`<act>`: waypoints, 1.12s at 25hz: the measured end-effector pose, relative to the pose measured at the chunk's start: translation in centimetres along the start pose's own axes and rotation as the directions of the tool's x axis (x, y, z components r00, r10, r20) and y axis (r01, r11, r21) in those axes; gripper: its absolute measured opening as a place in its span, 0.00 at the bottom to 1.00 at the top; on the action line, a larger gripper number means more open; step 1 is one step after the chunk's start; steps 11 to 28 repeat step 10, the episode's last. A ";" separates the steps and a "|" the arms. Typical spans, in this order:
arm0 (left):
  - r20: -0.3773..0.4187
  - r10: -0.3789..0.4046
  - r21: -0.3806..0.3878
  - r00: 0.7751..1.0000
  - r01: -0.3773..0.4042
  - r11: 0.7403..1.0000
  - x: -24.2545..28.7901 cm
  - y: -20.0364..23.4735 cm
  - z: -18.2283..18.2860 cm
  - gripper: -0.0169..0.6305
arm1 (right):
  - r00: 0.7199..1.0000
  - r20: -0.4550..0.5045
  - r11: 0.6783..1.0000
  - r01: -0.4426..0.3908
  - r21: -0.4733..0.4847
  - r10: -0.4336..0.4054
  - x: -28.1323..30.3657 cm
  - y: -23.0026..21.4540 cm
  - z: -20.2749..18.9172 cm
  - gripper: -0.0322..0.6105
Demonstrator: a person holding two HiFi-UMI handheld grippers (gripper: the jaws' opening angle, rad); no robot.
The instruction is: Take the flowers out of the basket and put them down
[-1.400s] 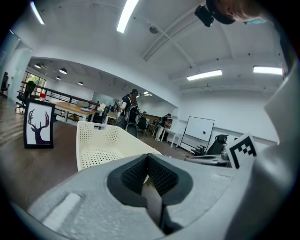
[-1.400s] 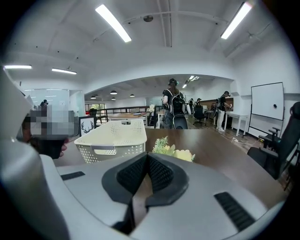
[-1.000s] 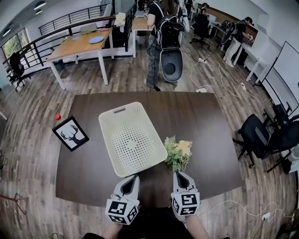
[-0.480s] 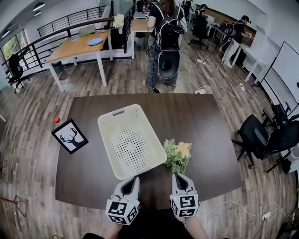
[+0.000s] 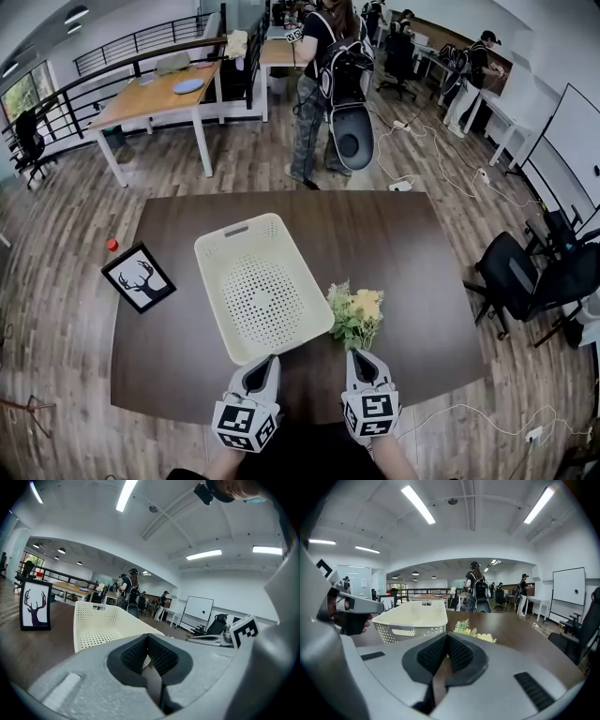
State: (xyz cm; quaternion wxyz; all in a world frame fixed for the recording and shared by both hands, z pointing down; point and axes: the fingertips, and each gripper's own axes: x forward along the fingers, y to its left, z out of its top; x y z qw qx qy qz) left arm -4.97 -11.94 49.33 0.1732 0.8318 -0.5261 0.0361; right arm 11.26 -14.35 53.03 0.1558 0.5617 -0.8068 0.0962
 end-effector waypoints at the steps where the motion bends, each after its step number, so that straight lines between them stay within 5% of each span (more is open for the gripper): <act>1: 0.000 -0.001 0.002 1.000 0.001 1.000 0.0 0.0 0.0 0.03 | 1.000 -0.002 1.000 0.003 -0.008 -0.003 0.0 0.0 0.0 0.06; 28: -0.004 0.000 0.007 1.000 0.000 1.000 0.1 0.3 0.0 0.03 | 1.000 -0.009 1.000 -0.004 -0.010 0.004 0.2 0.1 -0.3 0.06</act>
